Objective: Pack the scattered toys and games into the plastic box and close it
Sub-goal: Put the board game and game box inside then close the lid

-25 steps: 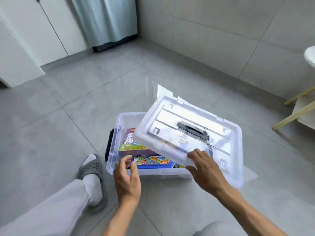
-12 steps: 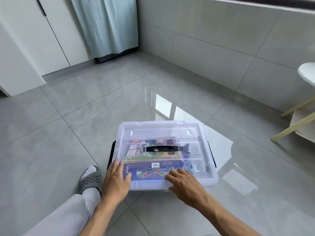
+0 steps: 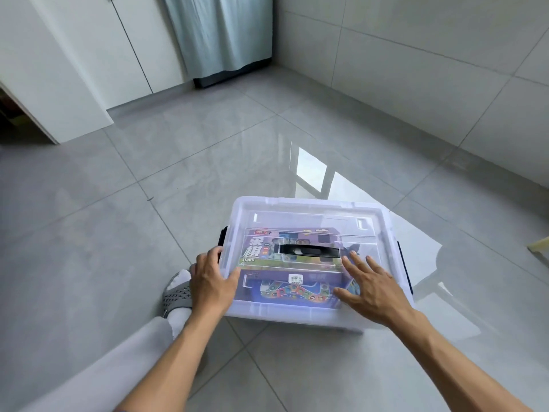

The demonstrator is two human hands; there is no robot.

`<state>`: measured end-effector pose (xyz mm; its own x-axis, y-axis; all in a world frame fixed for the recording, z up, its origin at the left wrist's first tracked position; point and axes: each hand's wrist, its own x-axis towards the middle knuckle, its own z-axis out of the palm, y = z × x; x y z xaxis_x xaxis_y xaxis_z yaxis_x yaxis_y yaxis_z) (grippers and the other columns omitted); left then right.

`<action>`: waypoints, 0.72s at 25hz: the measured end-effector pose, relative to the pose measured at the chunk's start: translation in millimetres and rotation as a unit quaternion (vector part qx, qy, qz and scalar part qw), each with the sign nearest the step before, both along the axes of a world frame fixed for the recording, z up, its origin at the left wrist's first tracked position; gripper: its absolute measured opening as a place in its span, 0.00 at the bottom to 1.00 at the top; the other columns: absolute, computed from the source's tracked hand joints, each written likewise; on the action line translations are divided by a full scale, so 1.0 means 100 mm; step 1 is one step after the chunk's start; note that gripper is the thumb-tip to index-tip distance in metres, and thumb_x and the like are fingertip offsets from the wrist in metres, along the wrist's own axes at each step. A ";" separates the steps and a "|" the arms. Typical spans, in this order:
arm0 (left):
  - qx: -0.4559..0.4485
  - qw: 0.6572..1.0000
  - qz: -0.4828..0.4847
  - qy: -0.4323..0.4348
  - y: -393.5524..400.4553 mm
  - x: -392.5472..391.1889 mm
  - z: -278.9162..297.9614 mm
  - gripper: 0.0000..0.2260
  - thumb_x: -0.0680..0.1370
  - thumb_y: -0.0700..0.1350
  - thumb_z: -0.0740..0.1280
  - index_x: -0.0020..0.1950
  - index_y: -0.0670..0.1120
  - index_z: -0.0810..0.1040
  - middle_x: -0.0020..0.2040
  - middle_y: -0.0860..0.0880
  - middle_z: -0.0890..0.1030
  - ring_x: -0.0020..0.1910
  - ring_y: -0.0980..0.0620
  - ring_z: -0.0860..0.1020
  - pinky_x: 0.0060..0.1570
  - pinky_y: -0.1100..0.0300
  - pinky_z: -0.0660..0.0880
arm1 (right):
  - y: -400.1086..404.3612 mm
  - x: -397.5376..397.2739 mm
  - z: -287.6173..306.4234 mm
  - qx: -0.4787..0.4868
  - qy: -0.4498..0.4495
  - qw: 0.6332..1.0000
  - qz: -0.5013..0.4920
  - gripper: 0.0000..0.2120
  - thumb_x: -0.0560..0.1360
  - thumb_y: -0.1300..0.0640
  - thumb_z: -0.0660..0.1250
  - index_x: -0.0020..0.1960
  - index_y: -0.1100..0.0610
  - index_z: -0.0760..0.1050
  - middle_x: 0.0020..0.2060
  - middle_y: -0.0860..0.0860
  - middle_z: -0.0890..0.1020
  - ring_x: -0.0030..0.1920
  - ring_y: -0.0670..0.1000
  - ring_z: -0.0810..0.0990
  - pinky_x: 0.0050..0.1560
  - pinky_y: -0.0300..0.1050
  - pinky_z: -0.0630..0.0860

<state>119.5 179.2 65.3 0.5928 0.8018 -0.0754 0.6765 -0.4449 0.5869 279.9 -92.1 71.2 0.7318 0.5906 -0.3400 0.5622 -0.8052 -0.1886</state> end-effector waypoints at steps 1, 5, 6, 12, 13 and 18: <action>-0.086 0.994 0.069 -0.006 0.08 0.01 -0.02 0.33 0.72 0.53 0.73 0.73 0.43 0.66 0.70 0.42 0.69 0.67 0.39 0.68 0.66 0.49 0.66 | 0.00 0.03 0.03 0.003 0.010 1.000 0.001 0.39 0.76 0.31 0.55 0.80 0.45 0.47 0.79 0.44 0.45 0.79 0.51 0.44 0.78 0.50 0.50; -0.350 0.915 0.186 -0.080 0.27 -0.01 -0.13 0.35 0.59 0.62 0.78 0.59 0.43 0.78 0.56 0.45 0.82 0.52 0.44 0.81 0.55 0.49 0.78 | 0.02 0.03 0.00 0.009 0.010 1.000 -0.001 0.40 0.75 0.30 0.57 0.80 0.45 0.47 0.79 0.44 0.46 0.79 0.51 0.45 0.78 0.51 0.51; -0.294 0.938 0.166 -0.078 0.25 0.01 -0.11 0.25 0.61 0.60 0.76 0.49 0.44 0.81 0.49 0.45 0.84 0.45 0.45 0.81 0.48 0.52 0.79 | 0.02 0.03 -0.01 0.012 0.009 1.000 -0.003 0.40 0.75 0.30 0.57 0.80 0.45 0.47 0.79 0.44 0.46 0.79 0.51 0.45 0.78 0.52 0.52; -0.021 0.995 0.092 0.025 0.16 0.13 -0.03 0.11 0.72 0.51 0.71 0.38 0.43 0.80 0.44 0.44 0.75 0.40 0.41 0.76 0.39 0.56 0.71 | 0.01 0.00 0.05 0.049 0.021 0.999 -0.005 0.37 0.75 0.35 0.62 0.79 0.45 0.53 0.78 0.42 0.50 0.79 0.51 0.50 0.77 0.51 0.55; -0.027 0.994 0.098 0.027 0.18 0.12 -0.05 0.10 0.72 0.50 0.71 0.38 0.44 0.81 0.43 0.44 0.75 0.39 0.41 0.75 0.39 0.56 0.70 | -0.04 0.01 0.06 0.102 0.021 0.994 -0.036 0.35 0.75 0.39 0.65 0.78 0.46 0.58 0.78 0.42 0.55 0.78 0.51 0.54 0.75 0.50 0.58; -0.015 0.995 0.093 0.009 0.20 0.13 -0.14 0.08 0.72 0.51 0.71 0.39 0.47 0.81 0.43 0.43 0.76 0.39 0.41 0.75 0.39 0.55 0.70 | -0.58 0.25 -0.14 0.194 0.061 0.868 -0.452 0.47 0.66 0.37 0.74 0.76 0.59 0.61 0.74 0.56 0.66 0.70 0.59 0.68 0.64 0.56 0.68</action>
